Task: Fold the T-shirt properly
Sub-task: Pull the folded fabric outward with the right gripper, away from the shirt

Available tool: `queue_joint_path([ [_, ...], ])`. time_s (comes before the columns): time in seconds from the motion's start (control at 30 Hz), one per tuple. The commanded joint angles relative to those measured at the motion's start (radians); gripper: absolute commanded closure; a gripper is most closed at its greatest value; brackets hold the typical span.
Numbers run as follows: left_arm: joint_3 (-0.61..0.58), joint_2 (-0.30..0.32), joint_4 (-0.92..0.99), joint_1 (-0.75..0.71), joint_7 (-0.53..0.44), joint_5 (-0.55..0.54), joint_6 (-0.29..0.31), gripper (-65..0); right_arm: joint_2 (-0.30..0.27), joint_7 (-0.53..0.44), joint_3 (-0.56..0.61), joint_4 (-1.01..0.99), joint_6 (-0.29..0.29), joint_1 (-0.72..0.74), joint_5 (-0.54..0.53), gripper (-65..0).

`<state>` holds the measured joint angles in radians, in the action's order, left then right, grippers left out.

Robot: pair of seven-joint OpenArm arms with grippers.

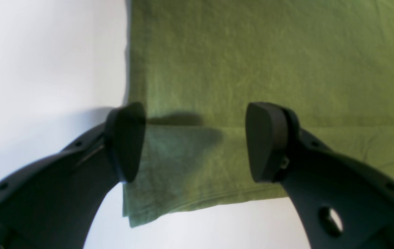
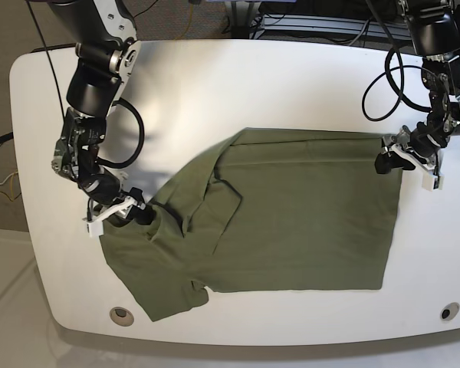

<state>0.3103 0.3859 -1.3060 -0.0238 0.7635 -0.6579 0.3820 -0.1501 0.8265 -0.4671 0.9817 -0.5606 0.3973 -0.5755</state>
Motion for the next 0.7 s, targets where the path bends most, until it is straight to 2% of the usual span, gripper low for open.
queue_joint_path([
  [0.0,0.002,0.019,-0.014,0.012,-0.005,-0.016,0.008,-44.3,0.000,0.002,0.011,0.065,-0.010,0.026,-0.016,-41.9],
  [0.07,0.001,0.020,-0.013,0.015,-0.005,-0.016,0.009,-44.5,0.004,0.014,0.015,0.103,-0.003,0.020,-0.005,-45.8],
  [0.13,0.000,0.020,-0.015,0.017,-0.004,-0.017,0.011,-44.8,0.006,0.018,0.014,0.145,0.003,0.011,0.006,-46.9],
  [0.4,-0.004,0.016,-0.020,0.020,-0.006,-0.025,0.020,-44.7,0.023,0.020,0.005,0.312,0.031,-0.058,0.007,-48.1],
  [0.6,-0.009,0.014,-0.031,0.023,0.004,-0.029,0.021,-44.7,0.032,0.052,0.005,0.409,0.024,-0.095,0.006,-48.7],
  [0.67,-0.015,0.013,-0.030,0.015,0.013,-0.024,0.010,-44.3,0.027,0.109,0.002,0.469,0.006,-0.107,-0.012,-49.3],
])
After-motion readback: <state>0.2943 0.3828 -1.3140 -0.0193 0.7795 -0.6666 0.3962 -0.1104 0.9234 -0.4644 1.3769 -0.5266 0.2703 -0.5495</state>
